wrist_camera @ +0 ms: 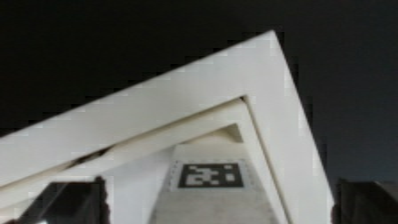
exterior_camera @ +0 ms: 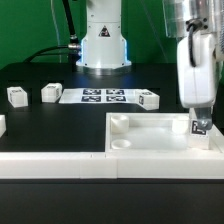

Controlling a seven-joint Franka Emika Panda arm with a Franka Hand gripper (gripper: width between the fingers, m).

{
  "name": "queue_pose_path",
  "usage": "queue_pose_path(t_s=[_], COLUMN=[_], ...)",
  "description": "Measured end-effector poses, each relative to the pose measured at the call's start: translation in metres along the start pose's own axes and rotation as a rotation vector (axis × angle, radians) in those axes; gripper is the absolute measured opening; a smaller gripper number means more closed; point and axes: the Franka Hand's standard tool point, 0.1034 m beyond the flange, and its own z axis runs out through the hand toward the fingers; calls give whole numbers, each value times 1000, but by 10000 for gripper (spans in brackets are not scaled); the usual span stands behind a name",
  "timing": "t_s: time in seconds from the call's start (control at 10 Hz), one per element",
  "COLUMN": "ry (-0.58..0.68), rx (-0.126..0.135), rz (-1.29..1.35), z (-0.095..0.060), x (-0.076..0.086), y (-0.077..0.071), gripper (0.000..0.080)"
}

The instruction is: Assemble square table

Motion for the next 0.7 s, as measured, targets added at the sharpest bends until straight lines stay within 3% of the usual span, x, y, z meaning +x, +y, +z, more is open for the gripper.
queue_pose_path(t_s=[0.3,0.7], ry=[-21,-17], rx=[17,12], rz=[-34,-35], z=[-29,-25], x=[-7,-5], y=[3,4], gripper=[649,649])
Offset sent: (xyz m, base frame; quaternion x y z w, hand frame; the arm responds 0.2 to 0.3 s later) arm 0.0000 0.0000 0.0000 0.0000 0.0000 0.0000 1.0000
